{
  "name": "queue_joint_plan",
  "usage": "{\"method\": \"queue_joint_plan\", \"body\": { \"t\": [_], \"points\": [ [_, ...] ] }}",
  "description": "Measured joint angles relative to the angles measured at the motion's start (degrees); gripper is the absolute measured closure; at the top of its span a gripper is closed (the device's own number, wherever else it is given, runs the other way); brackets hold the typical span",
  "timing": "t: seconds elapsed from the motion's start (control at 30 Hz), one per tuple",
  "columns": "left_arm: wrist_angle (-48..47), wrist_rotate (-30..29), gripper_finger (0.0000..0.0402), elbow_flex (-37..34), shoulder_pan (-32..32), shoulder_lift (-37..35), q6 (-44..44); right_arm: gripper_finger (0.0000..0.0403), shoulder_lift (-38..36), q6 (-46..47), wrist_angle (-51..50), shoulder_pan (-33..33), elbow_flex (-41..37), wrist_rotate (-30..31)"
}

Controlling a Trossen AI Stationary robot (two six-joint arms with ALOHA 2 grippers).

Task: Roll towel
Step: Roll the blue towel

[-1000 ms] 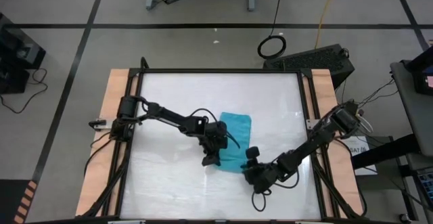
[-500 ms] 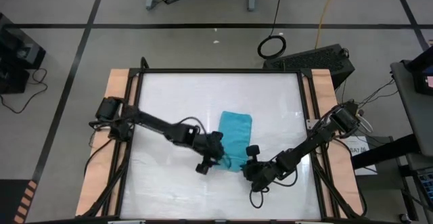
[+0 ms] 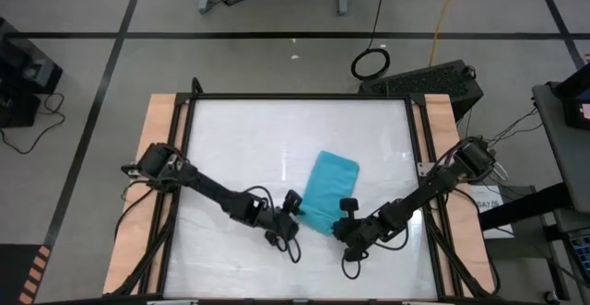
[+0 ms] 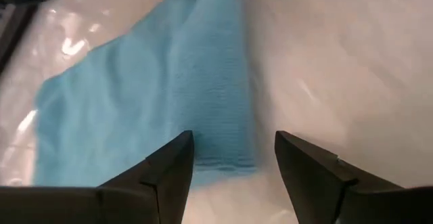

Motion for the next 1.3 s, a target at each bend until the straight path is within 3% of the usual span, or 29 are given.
{"method": "queue_joint_plan", "body": {
  "t": [0.23, 0.33, 0.57, 0.87, 1.0, 1.2, 1.3],
  "points": [
    [1.97, 0.76, 0.0187, 0.06, -0.08, 0.02, 6.60, 0.0401, -0.06, 0.89, 0.50, 0.03, 0.04, -1.36],
    [1.18, 5.75, 0.0187, 0.06, 1.14, 0.20, 6.90, 0.0401, -0.08, 0.91, 0.55, 0.04, 0.04, -1.41],
    [1.14, 7.32, 0.0187, 0.06, 3.69, 0.63, 8.25, 0.0401, -0.10, 0.86, 1.01, 0.07, 0.13, -1.74],
    [-1.08, 16.30, 0.0196, 0.17, 8.26, 1.20, 8.88, 0.0401, -0.17, 0.87, 1.11, 0.07, 0.15, -1.72],
    [-0.28, 19.12, 0.0244, 0.26, 8.66, 2.34, 8.30, 0.0401, -0.60, 0.96, 1.07, 0.09, 0.15, -1.76],
    [-1.01, 22.95, 0.0379, 0.24, 8.43, 2.54, 6.24, 0.0401, -1.55, 2.18, 0.16, 0.22, 0.24, -2.90],
    [-2.62, 28.20, 0.0389, 1.33, 8.70, 2.69, 0.64, 0.0401, -2.24, 3.89, 0.02, 0.24, 0.24, -4.51]
  ]
}}
